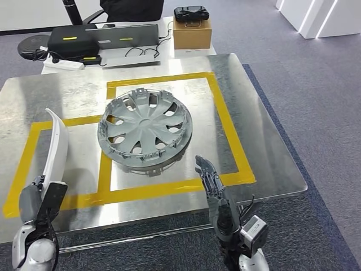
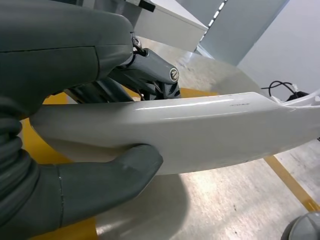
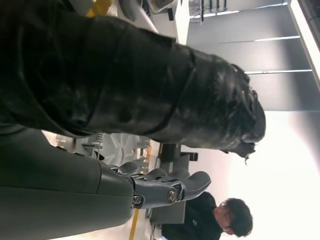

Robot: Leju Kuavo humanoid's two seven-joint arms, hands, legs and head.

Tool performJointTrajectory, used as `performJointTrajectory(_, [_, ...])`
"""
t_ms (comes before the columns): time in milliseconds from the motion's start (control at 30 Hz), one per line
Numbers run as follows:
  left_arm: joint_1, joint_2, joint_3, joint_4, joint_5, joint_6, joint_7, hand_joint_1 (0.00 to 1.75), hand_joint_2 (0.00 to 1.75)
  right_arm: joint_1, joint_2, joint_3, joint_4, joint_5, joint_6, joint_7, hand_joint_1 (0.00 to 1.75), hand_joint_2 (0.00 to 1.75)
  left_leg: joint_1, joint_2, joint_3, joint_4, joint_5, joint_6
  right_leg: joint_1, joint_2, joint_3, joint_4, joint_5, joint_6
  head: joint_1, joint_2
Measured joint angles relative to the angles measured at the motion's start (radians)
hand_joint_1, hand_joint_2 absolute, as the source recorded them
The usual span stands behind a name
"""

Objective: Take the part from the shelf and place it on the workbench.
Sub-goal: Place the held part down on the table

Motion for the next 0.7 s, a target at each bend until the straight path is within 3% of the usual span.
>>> performJointTrajectory(700, [-0.064,0.024,-0.034,0.099,-0.040,0.025,0.049,1.75,1.75,-0.012,0.013,0.017,0.012,-0.051,0.031,0.009,0.00,0.00,0.000,0.000,0.001,0.000,0.002,-0.002,0.000,0.000,0.001,0.000,0.002,-0.001,0.000,0.000])
